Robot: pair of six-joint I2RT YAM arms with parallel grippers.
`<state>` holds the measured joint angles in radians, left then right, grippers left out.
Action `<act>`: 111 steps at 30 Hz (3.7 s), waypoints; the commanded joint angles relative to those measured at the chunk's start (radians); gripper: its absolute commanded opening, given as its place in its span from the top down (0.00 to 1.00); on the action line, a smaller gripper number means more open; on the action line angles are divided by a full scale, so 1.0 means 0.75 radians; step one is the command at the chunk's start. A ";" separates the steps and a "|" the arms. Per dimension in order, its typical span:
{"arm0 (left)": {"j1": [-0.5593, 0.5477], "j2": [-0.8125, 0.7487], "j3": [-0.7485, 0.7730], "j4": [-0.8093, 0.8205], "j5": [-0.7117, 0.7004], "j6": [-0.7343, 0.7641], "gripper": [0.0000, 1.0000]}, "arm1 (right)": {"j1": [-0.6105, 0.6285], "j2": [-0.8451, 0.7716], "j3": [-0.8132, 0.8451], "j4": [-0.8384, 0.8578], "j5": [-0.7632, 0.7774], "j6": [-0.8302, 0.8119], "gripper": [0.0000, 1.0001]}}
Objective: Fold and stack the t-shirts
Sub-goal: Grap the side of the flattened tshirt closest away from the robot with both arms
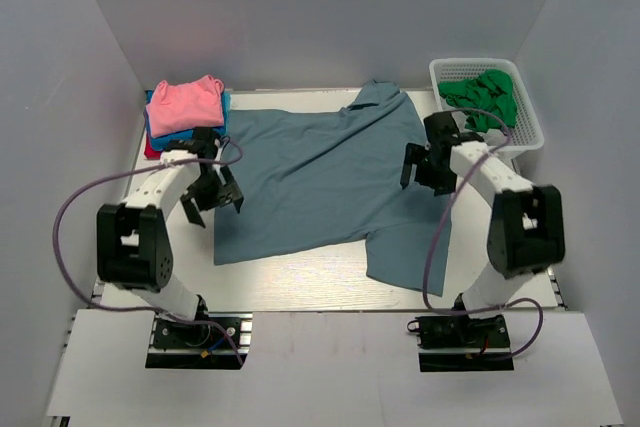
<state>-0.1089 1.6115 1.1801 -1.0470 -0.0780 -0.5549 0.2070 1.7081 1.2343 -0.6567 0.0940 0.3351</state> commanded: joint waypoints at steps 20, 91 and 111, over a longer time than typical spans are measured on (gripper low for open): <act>0.092 -0.461 -0.657 0.163 0.125 -0.469 0.14 | -0.010 -0.590 -0.439 -0.069 -0.044 0.292 0.10; 0.131 -0.259 -0.540 0.017 0.194 -0.499 1.00 | 0.029 -0.482 -0.586 -0.789 -0.369 0.486 1.00; 0.131 -0.249 -0.381 0.015 0.198 -0.526 1.00 | 0.039 -0.762 -0.476 -0.787 -0.218 0.628 1.00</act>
<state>-0.0151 1.4261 0.8314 -1.0466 0.0689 -0.9432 0.2317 1.1194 0.7593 -1.2671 -0.1795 0.8318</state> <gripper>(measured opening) 0.029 0.019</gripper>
